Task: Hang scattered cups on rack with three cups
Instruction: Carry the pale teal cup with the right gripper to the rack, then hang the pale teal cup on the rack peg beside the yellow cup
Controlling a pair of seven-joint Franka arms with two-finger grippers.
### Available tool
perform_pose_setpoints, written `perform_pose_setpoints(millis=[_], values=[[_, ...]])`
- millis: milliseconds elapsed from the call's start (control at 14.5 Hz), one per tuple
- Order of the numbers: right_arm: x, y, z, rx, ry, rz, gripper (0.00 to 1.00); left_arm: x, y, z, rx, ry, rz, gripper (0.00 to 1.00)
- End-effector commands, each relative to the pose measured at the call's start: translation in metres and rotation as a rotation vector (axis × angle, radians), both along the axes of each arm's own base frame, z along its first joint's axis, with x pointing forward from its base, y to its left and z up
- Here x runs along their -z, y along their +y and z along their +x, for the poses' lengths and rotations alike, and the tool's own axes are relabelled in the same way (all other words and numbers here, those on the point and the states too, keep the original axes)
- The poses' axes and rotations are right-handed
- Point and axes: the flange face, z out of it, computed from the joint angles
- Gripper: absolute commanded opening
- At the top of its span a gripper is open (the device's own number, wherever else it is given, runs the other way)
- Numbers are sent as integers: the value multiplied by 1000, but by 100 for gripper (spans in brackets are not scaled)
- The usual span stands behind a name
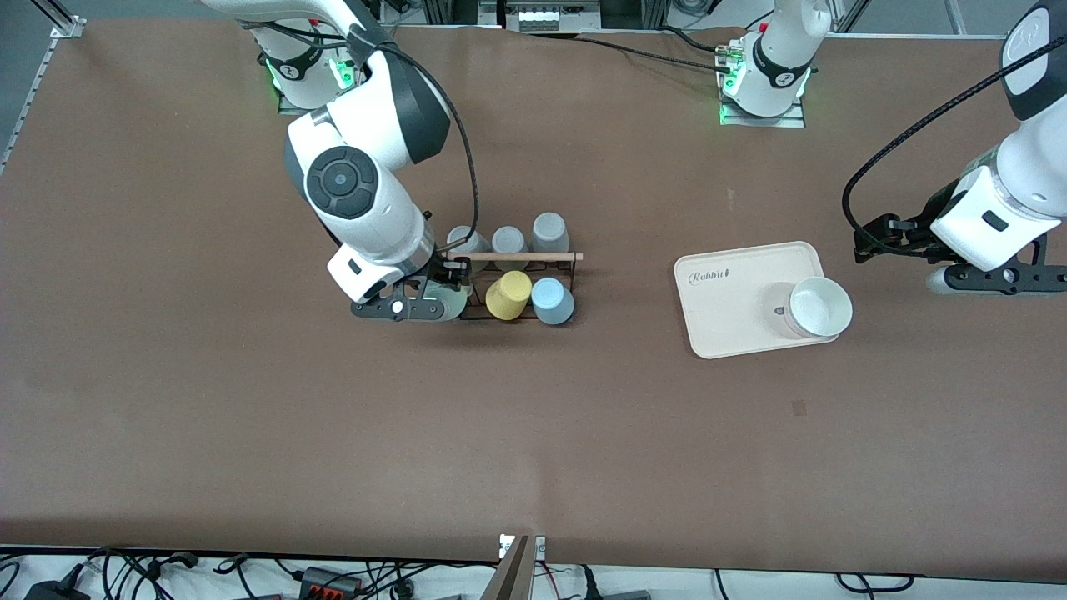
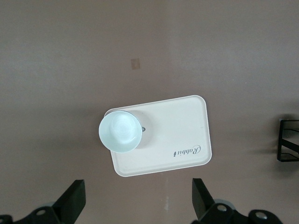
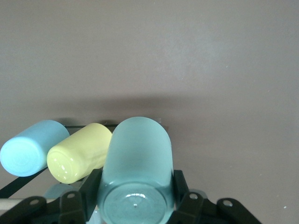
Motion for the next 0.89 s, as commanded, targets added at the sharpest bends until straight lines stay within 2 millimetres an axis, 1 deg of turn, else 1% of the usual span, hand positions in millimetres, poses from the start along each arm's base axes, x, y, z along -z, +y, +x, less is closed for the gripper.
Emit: perform_pose_setpoints(millis=[0,138,482,551,688,826], values=[[5,19,-4,20,10,4,27,-5,3,-5,14,3,-9,100],[15,26,-8,26,21,-4,27,-5,2,-5,16,3,-9,100],[34,31,-3,37,12,2,27,-4,3,-5,16,6,-9,100],[41,32,-3,45,16,-1,27,-4,4,-5,13,6,-9,100],[49,33,-1,48,13,1,27,-4,9,-4,7,6,-9,100],[57,40,-4,39,20,-4,27,-5,14,-4,-2,5,-9,100]])
